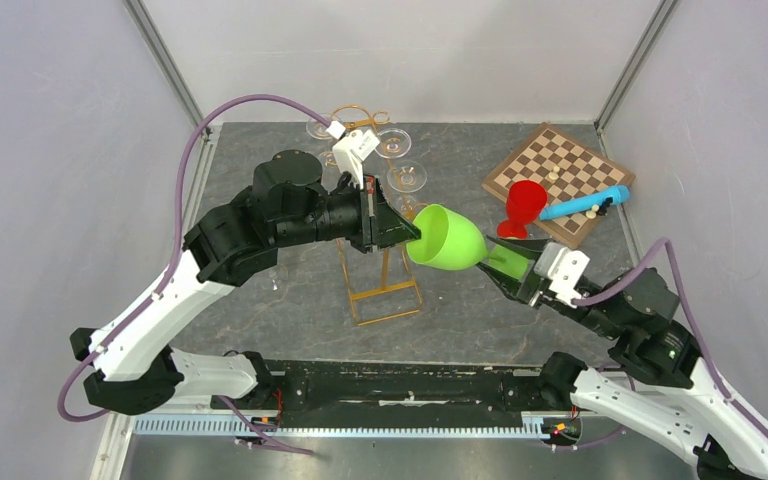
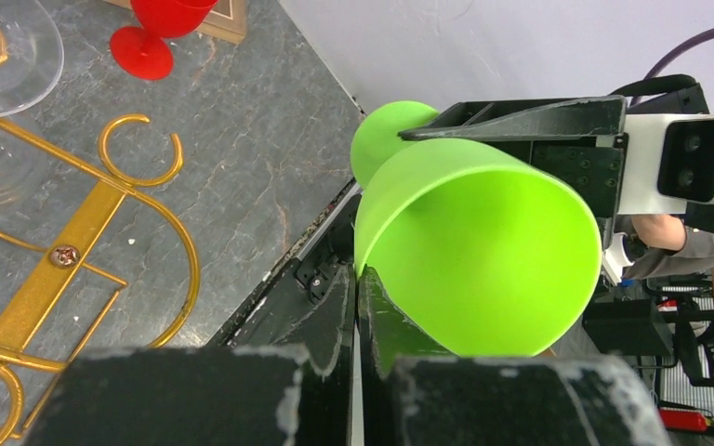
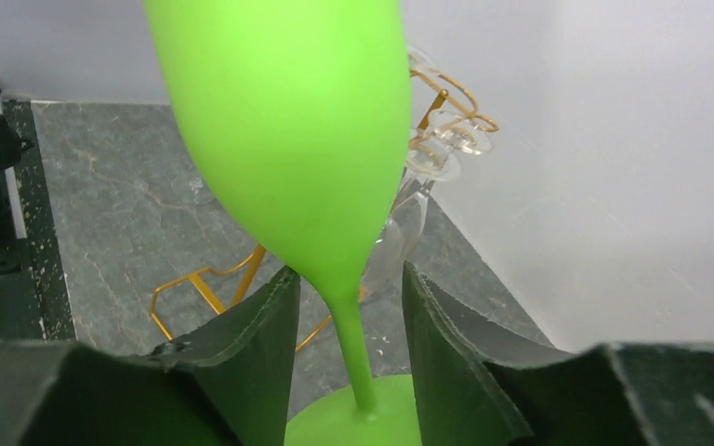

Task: Take the wine glass off the wine glass rack
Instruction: Place the wine glass at the center of the board.

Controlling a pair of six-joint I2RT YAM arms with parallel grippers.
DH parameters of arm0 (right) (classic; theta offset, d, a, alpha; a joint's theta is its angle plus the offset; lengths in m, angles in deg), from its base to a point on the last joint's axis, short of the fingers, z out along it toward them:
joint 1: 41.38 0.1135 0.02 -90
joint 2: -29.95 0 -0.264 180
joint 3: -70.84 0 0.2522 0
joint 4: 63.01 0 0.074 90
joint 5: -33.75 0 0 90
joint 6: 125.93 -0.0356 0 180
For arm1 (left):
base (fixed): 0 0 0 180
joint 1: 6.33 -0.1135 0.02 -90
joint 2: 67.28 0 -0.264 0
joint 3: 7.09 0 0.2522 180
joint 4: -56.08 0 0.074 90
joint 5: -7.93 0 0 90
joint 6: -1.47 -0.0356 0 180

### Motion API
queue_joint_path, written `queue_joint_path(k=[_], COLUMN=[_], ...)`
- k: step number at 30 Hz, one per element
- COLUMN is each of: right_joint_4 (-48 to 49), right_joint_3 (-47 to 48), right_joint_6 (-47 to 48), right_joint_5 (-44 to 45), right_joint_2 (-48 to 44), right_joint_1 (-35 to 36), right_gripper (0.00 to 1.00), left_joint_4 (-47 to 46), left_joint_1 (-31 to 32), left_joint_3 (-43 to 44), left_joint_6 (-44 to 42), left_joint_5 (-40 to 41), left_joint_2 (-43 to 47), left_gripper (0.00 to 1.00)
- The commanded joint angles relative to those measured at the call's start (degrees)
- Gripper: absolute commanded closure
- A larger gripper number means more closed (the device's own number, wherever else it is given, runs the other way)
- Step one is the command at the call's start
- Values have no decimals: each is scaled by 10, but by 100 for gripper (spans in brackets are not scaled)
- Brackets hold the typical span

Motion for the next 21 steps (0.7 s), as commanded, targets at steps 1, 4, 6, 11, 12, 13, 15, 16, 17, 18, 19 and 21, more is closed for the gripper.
queue_joint_path(k=[1, 4, 6, 11, 12, 13, 15, 16, 17, 18, 19, 21], right_joint_4=[57, 60, 60, 68, 72, 74, 80, 82, 83, 83, 81, 78], right_joint_3=[36, 36, 38, 42, 42, 42, 40, 39, 38, 36, 34, 28], right_joint_6=[-28, -34, -38, -59, -65, -72, -83, -87, -88, -89, -89, -90], right_joint_5=[20, 19, 17, 7, 3, -2, -7, -8, -7, -3, 0, 4], right_joint_2=[-14, -22, -29, -42, -47, -51, -59, -64, -68, -72, -75, -80], right_joint_1=[0, 0, 0, 0, 0, 0, 0, 0, 0, 0, 0, -1], right_gripper=[52, 49, 47, 44, 44, 44, 44, 44, 44, 44, 44, 43], left_joint_4=[-3, -2, -2, 5, 2, 2, 8, 11, 13, 9, 3, -2], left_joint_1=[1, 1, 1, 1, 1, 1, 1, 1, 1, 1, 1, 1], left_joint_3=[0, 1, 3, 31, 34, 41, 56, 63, 68, 69, 67, 65], left_joint_6=[-17, -20, -21, -42, -45, -49, -58, -65, -70, -73, -76, -86], left_joint_5=[-10, 5, 23, 65, 72, 77, 98, 112, 118, 134, 142, 170], left_joint_2=[3, 8, 17, 39, 46, 52, 62, 67, 73, 83, 91, 111], left_gripper=[98, 98, 98, 98, 98, 98, 98, 98, 98, 98, 98, 98])
